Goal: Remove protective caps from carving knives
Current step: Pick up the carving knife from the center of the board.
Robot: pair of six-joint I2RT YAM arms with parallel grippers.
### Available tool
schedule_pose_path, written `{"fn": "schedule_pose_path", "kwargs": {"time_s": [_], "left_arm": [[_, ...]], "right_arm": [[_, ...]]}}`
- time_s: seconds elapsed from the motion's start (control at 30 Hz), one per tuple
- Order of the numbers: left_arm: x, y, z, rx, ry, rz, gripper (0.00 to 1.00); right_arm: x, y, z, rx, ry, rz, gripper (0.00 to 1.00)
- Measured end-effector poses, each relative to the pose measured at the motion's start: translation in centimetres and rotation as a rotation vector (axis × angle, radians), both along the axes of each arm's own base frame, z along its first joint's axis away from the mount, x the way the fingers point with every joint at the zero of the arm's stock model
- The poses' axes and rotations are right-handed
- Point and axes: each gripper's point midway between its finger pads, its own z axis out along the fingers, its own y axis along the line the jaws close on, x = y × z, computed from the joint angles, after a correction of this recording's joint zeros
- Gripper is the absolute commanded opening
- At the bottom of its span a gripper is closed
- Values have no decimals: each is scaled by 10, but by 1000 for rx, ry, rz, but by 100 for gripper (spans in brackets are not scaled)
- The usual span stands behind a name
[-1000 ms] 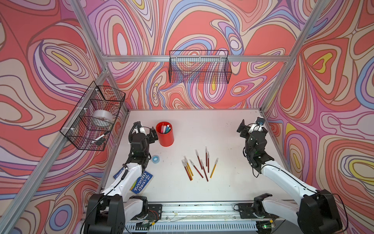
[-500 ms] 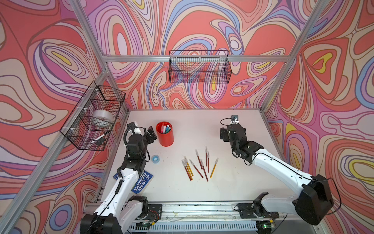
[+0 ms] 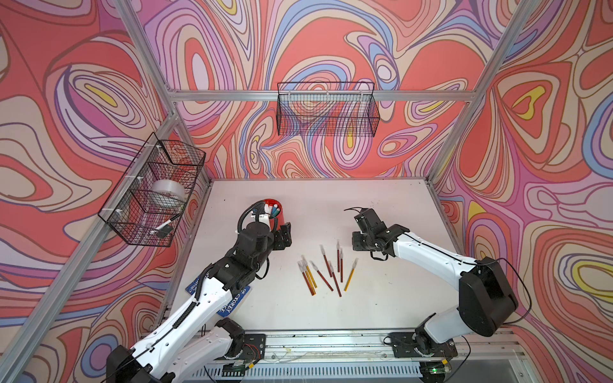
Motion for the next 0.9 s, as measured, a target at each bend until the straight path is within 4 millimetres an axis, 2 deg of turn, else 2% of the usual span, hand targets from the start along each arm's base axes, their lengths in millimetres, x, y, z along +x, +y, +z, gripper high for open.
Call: {"fn": "schedule_pose_path", "kwargs": {"time_s": [0.27, 0.43, 0.57, 0.7, 0.9], "left_arm": [[-23, -54, -47, 130, 139, -136, 81], [-27, -71, -76, 177, 212, -162, 80], [-29, -86, -84, 176, 218, -187, 80], [-31, -102, -96, 196, 236, -216, 79], [-25, -114, -107, 212, 252, -223, 79]], "right_arm": [[-39, 16, -38, 112, 197, 45, 49], [-50, 21, -57, 130, 280, 56, 54], [-61, 22, -74, 135, 343, 61, 60], [-60, 26, -74, 156, 344, 70, 64], [-59, 29, -74, 166, 346, 75, 63]]}}
